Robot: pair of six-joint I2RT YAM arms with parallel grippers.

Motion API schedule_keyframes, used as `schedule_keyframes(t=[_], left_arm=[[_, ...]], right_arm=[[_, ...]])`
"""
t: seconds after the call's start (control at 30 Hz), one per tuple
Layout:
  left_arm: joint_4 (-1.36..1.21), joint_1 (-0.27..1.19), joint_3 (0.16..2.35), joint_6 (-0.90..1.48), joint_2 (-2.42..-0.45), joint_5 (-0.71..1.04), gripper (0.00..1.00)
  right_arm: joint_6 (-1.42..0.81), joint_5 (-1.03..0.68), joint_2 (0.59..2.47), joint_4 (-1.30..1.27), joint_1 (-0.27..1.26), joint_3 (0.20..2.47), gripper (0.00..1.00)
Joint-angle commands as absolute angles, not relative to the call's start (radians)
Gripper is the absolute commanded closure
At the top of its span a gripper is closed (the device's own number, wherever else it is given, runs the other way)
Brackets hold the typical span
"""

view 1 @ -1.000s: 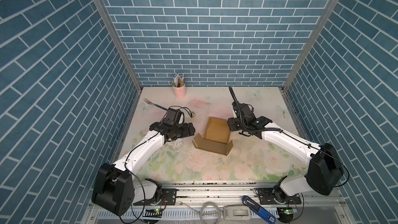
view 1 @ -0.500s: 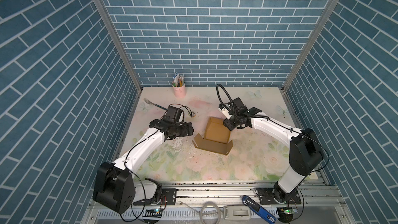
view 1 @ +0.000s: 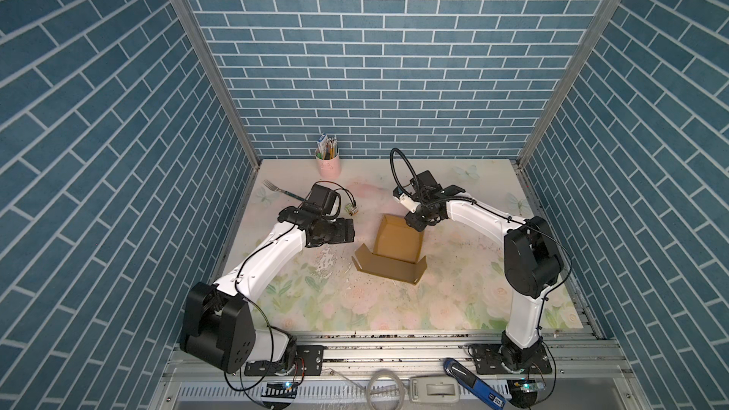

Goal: Fold the paper box

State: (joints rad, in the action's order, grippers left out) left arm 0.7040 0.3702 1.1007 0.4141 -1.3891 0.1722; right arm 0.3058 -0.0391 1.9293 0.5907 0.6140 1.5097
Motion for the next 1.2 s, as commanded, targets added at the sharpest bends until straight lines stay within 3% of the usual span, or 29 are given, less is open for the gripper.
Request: schedule_keyframes(t=[0.0, 0.7, 1.17], left_arm=[[0.745, 0.359, 1.138, 0.387, -1.422, 0.161, 0.11], [0.774, 0.345, 1.189, 0.352, -1.448, 0.166, 0.11], [0.795, 0.334, 1.175, 0.356, -1.398, 0.163, 0.11]], right_arm=[[0.386, -0.027, 1.964, 0.656, 0.607, 1.561, 0.52], [0.395, -0.032, 2.134, 0.743, 0.594, 1.736, 0.56], [0.336, -0.063, 2.117, 0.703, 0.58, 1.694, 0.74]])
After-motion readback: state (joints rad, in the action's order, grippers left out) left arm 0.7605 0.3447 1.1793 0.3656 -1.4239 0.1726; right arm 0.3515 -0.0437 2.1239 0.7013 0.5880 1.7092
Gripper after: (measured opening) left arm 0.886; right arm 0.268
